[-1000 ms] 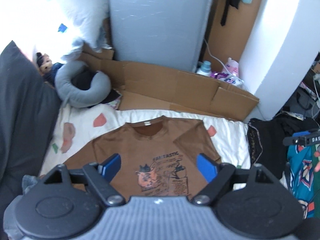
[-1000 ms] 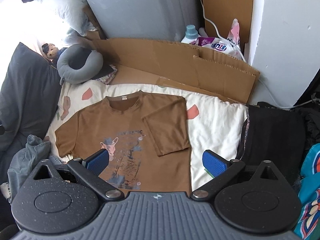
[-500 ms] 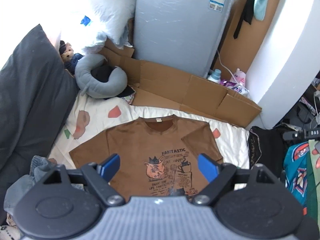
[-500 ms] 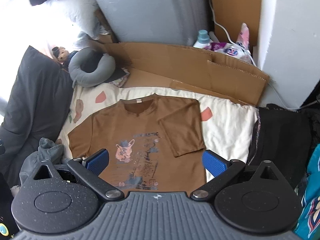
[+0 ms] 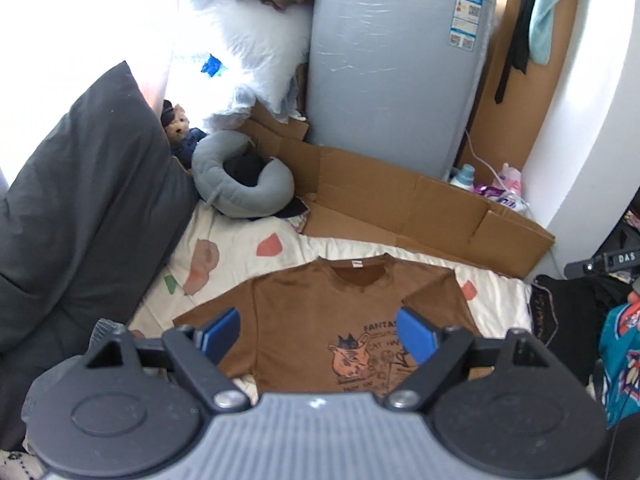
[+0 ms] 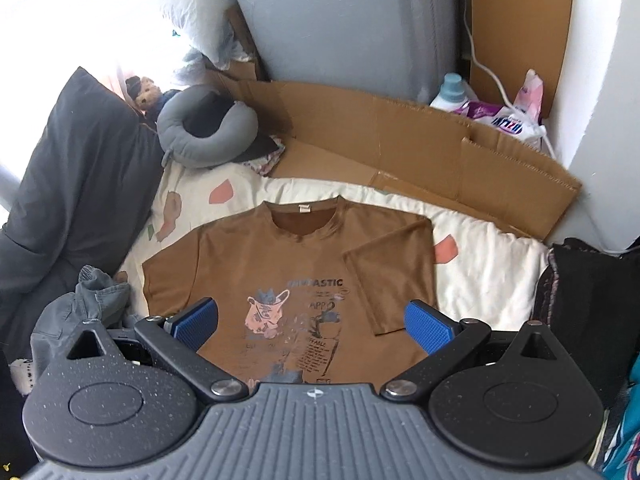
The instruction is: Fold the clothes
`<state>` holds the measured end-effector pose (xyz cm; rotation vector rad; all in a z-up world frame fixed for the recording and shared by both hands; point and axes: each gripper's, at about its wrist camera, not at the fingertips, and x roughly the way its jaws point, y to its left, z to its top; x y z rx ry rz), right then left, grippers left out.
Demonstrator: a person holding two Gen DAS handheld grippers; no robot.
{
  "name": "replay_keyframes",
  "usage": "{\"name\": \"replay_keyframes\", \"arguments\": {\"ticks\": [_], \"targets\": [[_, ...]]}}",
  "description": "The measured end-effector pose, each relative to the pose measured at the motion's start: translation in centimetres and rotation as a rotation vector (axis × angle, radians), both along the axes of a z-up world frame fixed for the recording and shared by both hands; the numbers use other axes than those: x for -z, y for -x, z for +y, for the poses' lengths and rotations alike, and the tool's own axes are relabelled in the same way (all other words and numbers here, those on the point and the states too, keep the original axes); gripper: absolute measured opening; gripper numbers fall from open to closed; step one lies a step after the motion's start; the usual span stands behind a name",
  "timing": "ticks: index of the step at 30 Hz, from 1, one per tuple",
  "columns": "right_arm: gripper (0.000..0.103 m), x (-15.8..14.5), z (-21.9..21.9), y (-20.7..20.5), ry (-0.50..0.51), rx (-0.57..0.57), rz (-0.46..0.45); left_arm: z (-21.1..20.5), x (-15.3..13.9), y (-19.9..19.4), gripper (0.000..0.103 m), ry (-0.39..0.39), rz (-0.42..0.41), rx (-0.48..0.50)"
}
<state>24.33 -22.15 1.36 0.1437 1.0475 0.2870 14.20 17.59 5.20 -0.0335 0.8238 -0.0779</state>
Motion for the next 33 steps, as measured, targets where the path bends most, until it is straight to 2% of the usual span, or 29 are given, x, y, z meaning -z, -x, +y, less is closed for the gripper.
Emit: {"name": "replay_keyframes", "arguments": {"ticks": [8, 19, 28, 33], "targets": [[0.103, 5.6, 2.5, -2.6, -0.003, -0.035, 0.007, 1.3, 4.7, 0.0, 0.087, 0.031, -0.032, -0.078], [0.103, 14.1, 5.3, -6.6, -0.03, -0.06, 0.018, 4.6, 14.0, -1.9, 0.087, 0.059, 0.025, -0.225], [0.102, 19.8, 7.6, -8.6, -0.036, -0.096, 0.006, 7.2, 21.3, -3.2, 0.087, 0.055, 0.063, -0.297], [0.102, 22.8, 9.2, -8.9, -0.032, -0.126, -0.005, 8.8, 25.4, -4.1, 0.082, 0.052, 0.075, -0.336]]}}
